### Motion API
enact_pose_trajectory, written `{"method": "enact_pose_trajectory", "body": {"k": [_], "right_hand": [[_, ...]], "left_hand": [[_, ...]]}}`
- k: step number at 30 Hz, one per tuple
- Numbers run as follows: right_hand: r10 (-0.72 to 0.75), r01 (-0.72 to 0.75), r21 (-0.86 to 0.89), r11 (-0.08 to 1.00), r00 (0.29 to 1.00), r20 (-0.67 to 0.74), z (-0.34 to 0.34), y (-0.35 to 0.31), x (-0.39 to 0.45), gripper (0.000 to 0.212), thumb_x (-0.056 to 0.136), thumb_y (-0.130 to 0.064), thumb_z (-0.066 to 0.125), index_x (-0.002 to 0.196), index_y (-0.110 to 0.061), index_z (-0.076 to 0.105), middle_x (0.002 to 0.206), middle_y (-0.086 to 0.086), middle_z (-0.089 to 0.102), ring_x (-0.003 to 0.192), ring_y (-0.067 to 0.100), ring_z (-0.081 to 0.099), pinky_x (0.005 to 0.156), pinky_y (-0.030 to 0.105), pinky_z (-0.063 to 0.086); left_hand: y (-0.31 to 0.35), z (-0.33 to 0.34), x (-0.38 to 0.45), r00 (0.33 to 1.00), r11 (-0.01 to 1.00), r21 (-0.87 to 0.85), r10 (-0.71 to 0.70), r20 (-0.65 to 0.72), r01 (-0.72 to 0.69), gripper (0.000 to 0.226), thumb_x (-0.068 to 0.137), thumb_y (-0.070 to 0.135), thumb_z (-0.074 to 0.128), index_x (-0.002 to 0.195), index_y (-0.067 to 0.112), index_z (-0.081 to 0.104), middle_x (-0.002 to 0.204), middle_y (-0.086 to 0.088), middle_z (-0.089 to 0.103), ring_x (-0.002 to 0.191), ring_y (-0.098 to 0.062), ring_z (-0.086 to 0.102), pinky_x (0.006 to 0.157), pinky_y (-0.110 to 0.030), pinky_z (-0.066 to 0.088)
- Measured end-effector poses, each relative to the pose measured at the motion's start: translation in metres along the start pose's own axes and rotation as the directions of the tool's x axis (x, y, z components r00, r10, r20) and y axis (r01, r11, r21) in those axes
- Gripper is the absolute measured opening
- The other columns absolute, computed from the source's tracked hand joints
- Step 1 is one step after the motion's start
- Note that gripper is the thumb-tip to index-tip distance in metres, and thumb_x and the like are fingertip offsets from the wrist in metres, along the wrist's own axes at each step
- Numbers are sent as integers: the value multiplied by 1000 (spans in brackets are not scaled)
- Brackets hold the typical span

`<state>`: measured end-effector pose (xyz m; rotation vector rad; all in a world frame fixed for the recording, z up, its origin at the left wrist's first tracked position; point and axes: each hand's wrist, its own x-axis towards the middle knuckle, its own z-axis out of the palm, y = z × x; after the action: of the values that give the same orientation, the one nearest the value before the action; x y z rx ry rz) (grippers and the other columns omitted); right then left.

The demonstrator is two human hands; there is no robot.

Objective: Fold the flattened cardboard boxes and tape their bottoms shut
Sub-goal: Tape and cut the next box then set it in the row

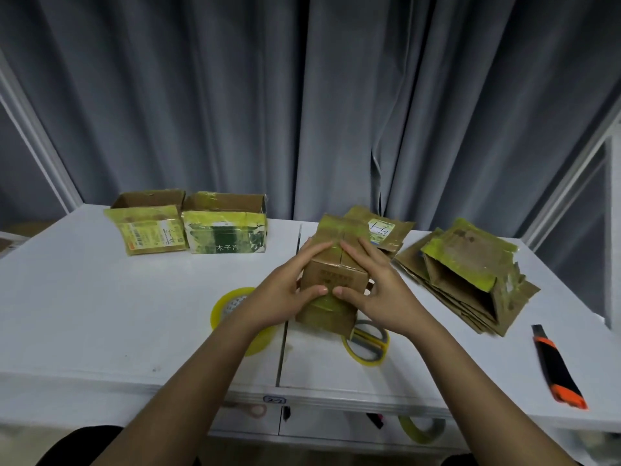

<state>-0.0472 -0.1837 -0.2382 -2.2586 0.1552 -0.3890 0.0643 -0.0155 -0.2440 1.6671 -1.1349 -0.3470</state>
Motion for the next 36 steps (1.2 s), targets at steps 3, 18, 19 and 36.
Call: {"method": "enact_pose_trajectory", "body": {"k": [3, 18, 19, 36], "right_hand": [[-11, 12, -16, 1000, 1000, 27, -12, -10, -3, 54, 92, -32, 62, 139, -46, 39, 159, -6, 19, 145, 5, 14, 116, 32, 25], [204, -207, -68, 976, 978, -49, -46, -11, 61, 52, 95, -59, 38, 143, -36, 40, 145, -10, 42, 134, 13, 38, 111, 36, 30], [210, -206, 64, 976, 975, -70, -47, -14, 61, 50, 93, -57, 46, 137, -33, 49, 133, -12, 52, 123, 12, 48, 106, 34, 39], [15, 100, 198, 975, 860, -511, 21, -20, 22, 32, 79, -41, 70, 106, -42, 51, 126, -15, 57, 120, 3, 54, 98, 19, 44]], "left_hand": [[3, -8, -4, 998, 995, -101, -29, -50, 24, 58, 88, 3, 63, 125, 45, 50, 151, 5, 34, 135, -7, 38, 102, -27, 45], [20, -4, -21, 974, 939, 260, 218, 54, -225, 58, 87, 0, 58, 125, 43, 45, 153, 27, 16, 134, 8, 31, 101, -24, 42], [18, -6, -21, 970, 924, 298, 232, 68, -242, 59, 88, -1, 57, 126, 42, 45, 154, 26, 15, 134, 6, 32, 100, -22, 42], [-4, -27, 10, 705, 732, -626, -592, -391, 267, 42, 95, 48, 44, 119, 14, 50, 112, -6, 64, 97, -18, 64, 86, -42, 54]]}}
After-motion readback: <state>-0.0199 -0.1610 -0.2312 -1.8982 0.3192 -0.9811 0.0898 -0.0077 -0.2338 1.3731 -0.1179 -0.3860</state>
